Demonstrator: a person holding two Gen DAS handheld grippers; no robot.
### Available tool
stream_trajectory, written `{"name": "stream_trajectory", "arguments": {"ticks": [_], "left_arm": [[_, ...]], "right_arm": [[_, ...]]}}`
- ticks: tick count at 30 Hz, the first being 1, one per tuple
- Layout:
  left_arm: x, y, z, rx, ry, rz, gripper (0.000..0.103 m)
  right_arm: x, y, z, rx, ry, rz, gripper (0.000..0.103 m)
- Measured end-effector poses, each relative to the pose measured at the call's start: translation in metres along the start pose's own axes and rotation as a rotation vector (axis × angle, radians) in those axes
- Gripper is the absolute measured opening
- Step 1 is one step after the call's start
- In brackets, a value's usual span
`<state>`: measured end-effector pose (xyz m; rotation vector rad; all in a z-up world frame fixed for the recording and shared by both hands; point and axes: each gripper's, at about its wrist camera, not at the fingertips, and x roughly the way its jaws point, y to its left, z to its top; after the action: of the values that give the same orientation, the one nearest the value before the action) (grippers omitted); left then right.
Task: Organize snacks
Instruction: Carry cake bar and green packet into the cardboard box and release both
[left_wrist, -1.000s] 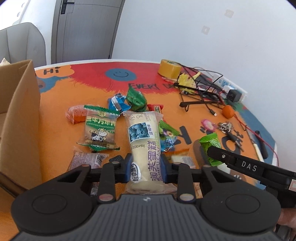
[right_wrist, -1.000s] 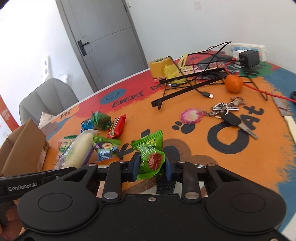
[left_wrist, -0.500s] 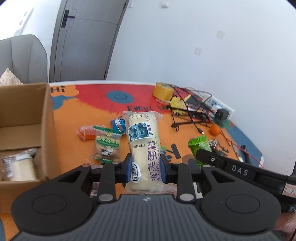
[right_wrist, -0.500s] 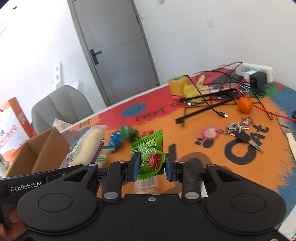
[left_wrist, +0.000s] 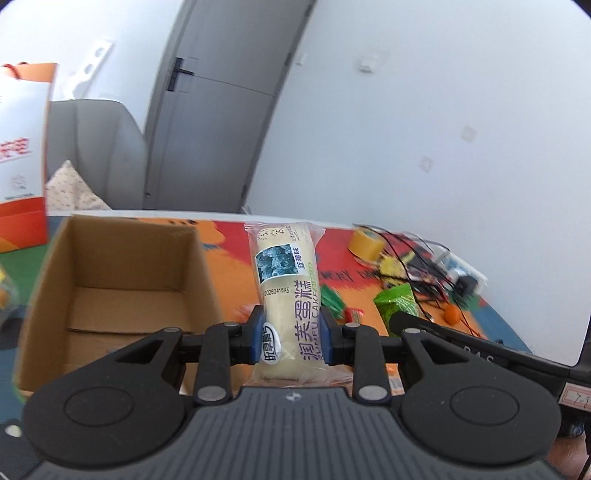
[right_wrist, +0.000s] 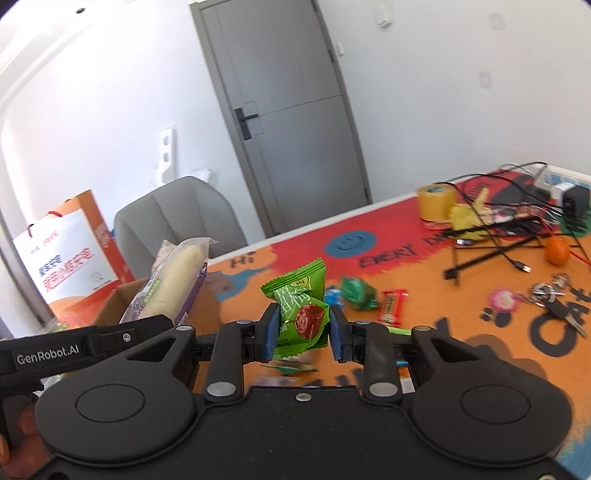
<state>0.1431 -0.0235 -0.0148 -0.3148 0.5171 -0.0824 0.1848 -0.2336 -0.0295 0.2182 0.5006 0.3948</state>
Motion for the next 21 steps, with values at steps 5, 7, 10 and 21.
{"name": "stream_trajectory", "arguments": {"ticks": [5, 7, 10, 21], "left_arm": [[-0.010, 0.019, 0.007, -0.029, -0.027, 0.035, 0.029], [-0.013, 0.025, 0.009, -0.038, -0.034, 0.047, 0.029], [-0.017, 0.035, 0.011, -0.053, -0.042, 0.065, 0.029], [-0.030, 0.069, 0.013, -0.097, -0.055, 0.145, 0.029]], "right_arm": [[0.002, 0.022, 0.003, -0.020, -0.007, 0.036, 0.029], [0.004, 0.028, 0.005, -0.028, -0.008, 0.051, 0.029], [0.005, 0.038, 0.007, -0.038, -0.012, 0.070, 0.029], [0.016, 0.068, 0.007, -0.067, 0.004, 0.137, 0.029]]}}
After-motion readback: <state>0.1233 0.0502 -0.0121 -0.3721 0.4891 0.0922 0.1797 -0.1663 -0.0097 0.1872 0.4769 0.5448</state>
